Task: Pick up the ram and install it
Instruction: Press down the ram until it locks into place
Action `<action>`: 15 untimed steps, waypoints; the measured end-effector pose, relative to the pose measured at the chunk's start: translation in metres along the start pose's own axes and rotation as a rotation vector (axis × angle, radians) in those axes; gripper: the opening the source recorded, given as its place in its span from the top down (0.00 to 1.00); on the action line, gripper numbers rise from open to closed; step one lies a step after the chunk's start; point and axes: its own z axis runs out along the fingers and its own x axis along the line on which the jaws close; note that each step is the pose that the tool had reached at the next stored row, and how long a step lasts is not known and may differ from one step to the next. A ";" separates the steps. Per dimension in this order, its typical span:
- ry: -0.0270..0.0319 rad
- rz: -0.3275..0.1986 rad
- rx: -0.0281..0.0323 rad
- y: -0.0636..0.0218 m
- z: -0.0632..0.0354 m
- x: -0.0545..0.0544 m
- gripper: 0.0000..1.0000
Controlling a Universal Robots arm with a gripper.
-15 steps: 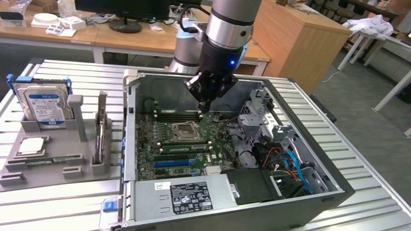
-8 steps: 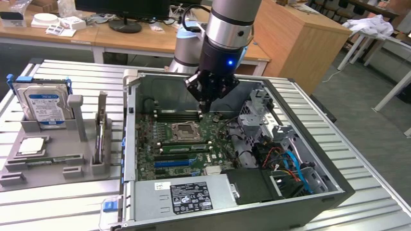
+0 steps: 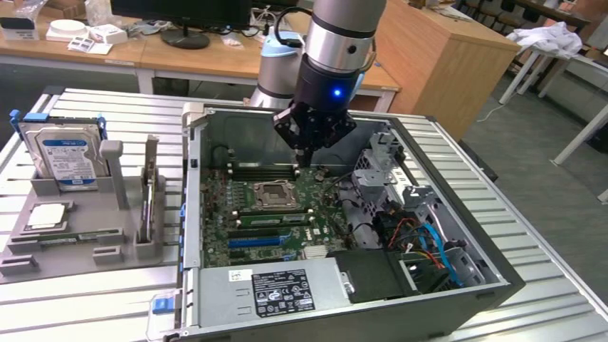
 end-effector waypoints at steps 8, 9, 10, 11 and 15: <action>-0.0008 0.018 0.0000 0.0001 0.0001 0.000 0.89; -0.0003 0.020 0.0001 0.0001 0.0000 0.001 0.89; 0.0005 0.022 -0.0002 0.0000 0.0000 0.001 0.89; 0.0012 0.024 -0.0005 0.0001 0.0000 0.001 0.89; 0.0020 0.027 -0.0016 0.0001 -0.0001 0.002 0.89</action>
